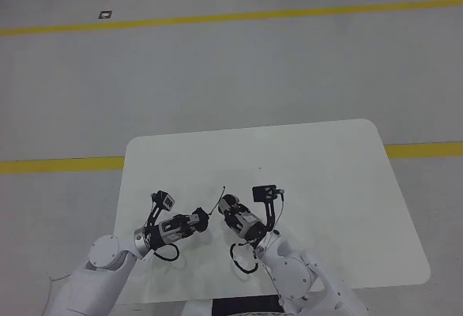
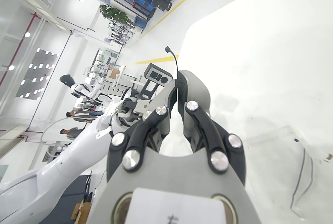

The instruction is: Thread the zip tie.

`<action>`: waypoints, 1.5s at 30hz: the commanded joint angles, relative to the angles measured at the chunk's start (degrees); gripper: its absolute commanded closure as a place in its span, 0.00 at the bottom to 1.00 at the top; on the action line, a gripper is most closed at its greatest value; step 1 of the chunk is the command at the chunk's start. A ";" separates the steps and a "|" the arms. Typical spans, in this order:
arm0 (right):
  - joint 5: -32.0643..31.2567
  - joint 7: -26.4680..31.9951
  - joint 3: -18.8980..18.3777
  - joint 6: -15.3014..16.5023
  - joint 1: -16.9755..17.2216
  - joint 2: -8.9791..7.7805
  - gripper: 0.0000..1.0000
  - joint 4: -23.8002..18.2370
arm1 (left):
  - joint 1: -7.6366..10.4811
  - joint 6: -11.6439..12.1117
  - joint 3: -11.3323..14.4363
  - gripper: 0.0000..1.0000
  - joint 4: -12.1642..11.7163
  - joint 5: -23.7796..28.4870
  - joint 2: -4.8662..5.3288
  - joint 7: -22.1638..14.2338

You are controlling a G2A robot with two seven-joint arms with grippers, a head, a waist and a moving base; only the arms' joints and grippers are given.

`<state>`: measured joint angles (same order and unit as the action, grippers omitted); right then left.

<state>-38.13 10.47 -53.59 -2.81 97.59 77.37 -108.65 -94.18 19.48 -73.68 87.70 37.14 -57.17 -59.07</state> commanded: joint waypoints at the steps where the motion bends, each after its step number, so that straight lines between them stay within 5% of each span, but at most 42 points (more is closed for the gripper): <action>1: 0.13 0.11 0.17 0.34 -0.13 -0.02 1.00 0.21 | 0.00 0.00 0.00 1.00 0.00 0.00 0.00 0.00; 36: 2.79 0.98 1.96 0.83 -1.68 -0.36 1.00 2.15 | 0.00 0.00 0.00 1.00 0.00 0.00 0.00 0.00; 38: 3.39 0.13 1.76 0.36 -1.55 -0.33 0.51 1.97 | 0.00 0.00 0.00 1.00 0.00 0.00 0.00 0.00; 39: 3.77 -0.05 1.70 0.28 -1.53 -0.33 0.00 1.90 | 0.00 0.00 0.00 1.00 0.00 0.00 0.00 0.00; 45: 5.54 -0.40 0.48 0.23 -0.92 -0.55 0.00 1.39 | 0.00 0.00 0.00 1.00 0.00 0.00 0.00 0.00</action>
<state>-32.92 10.09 -52.85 -2.65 96.49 76.87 -107.15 -94.18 19.48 -73.68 87.70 37.14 -57.17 -59.07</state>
